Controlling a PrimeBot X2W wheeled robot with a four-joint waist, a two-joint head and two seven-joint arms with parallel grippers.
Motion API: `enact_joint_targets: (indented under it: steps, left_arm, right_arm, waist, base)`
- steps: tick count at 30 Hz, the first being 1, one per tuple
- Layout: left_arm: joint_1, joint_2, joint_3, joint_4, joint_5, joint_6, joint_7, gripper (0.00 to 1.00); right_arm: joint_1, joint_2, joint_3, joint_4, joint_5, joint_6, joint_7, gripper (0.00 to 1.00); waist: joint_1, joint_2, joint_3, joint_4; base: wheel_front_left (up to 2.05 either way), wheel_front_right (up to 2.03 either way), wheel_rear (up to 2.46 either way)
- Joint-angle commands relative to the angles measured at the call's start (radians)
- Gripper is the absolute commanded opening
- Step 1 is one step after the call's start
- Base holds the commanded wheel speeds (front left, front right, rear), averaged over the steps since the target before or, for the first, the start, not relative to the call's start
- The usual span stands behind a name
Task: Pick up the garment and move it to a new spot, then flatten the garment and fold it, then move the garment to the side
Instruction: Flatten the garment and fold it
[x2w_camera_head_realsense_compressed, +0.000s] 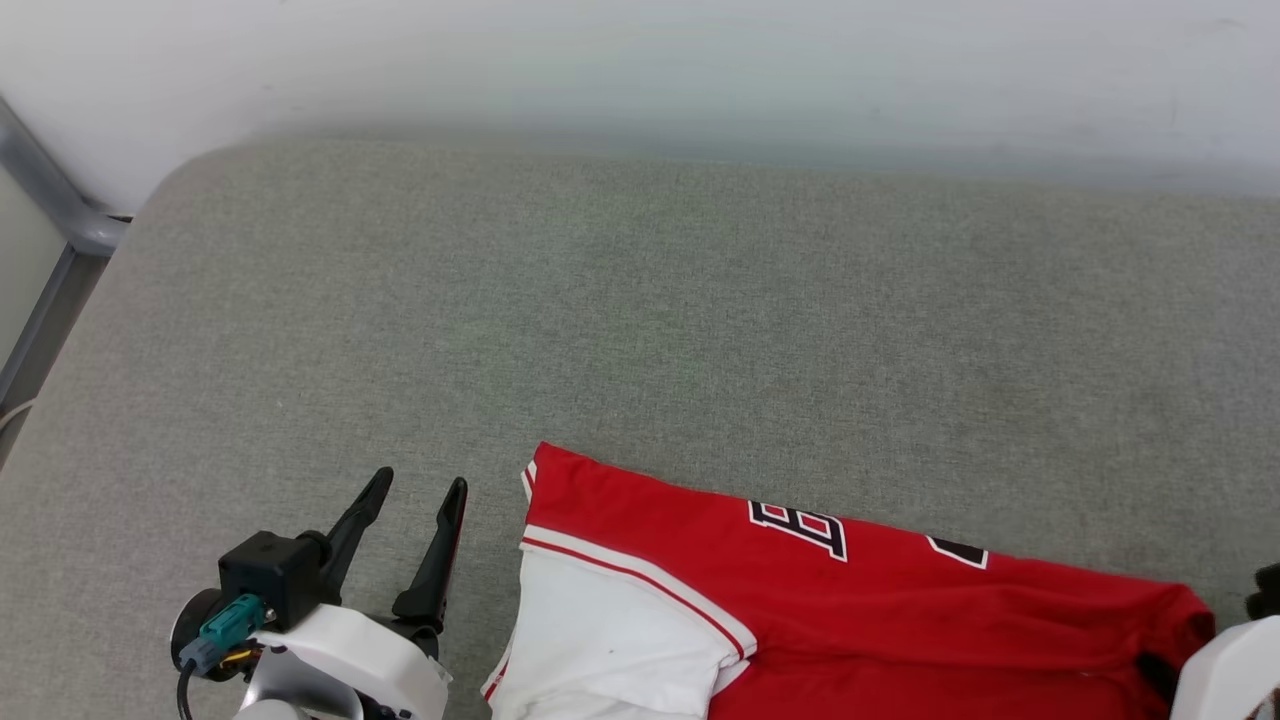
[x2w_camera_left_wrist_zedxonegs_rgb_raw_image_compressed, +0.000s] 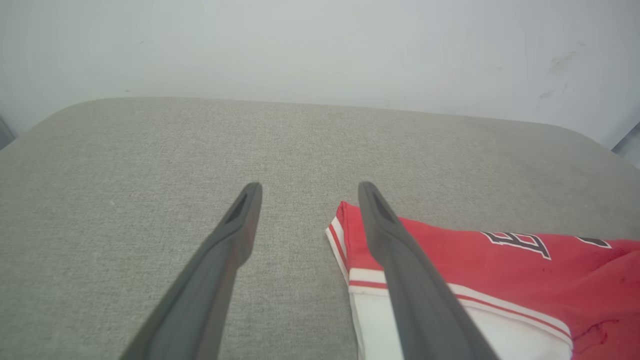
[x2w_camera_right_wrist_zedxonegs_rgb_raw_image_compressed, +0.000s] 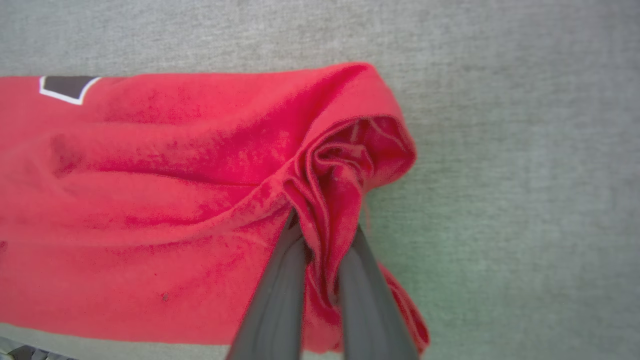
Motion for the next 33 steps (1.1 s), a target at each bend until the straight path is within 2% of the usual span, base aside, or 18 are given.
enact_joint_targets:
  steps: [1, 12, 17, 29, 33]
  left_arm:
    - [0.01, -0.005, -0.002, 0.003, -0.006, 0.002, -0.006, 1.0]
    - [0.019, -0.005, -0.005, 0.005, -0.007, 0.001, -0.01, 1.0]
    - [0.036, -0.009, -0.006, 0.011, -0.014, 0.007, -0.014, 1.0]
    - [0.081, -0.026, -0.01, 0.019, -0.021, 0.006, -0.022, 1.0]
    - [0.083, -0.034, -0.009, 0.021, -0.022, 0.006, -0.024, 1.0]
  right_arm:
    - [-0.009, -0.022, -0.014, 0.014, -0.016, -0.002, -0.012, 0.0]
    - [-0.043, -0.118, -0.122, 0.054, -0.115, -0.002, -0.085, 0.0]
    - [-0.033, -0.092, -0.126, 0.046, -0.092, -0.002, -0.072, 0.0]
    - [0.052, 0.012, 0.049, -0.201, 0.023, -0.002, 0.063, 0.0]
    - [0.064, 0.078, 0.104, -0.269, 0.076, -0.002, 0.127, 0.0]
  waist:
    - [-0.0001, 0.0, -0.01, -0.004]
    - [-0.0001, 0.0, -0.037, -0.008]
    - [-0.0001, 0.0, -0.062, -0.013]
    - [-0.0001, 0.0, -0.137, -0.026]
    - [-0.0001, 0.0, -0.147, -0.022]
  base:
    - [0.0, 0.0, 0.0]
    - [0.0, 0.0, 0.0]
    - [0.0, 0.0, 0.0]
    - [0.0, 0.0, 0.0]
    - [0.0, 0.0, 0.0]
